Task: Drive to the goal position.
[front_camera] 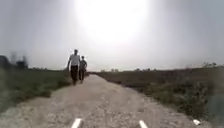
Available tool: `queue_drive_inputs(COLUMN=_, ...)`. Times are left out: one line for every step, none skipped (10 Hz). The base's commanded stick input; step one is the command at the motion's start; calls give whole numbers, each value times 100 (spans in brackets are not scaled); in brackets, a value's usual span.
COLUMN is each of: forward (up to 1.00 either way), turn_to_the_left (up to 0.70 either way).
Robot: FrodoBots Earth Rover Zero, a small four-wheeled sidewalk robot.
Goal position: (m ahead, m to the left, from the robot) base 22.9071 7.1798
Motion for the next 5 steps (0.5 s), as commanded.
queue_drive_inputs(forward=70, turn_to_the_left=0)
queue_drive_inputs(forward=70, turn_to_the_left=0)
queue_drive_inputs(forward=70, turn_to_the_left=0)
queue_drive_inputs(forward=70, turn_to_the_left=0)
queue_drive_inputs(forward=70, turn_to_the_left=0)
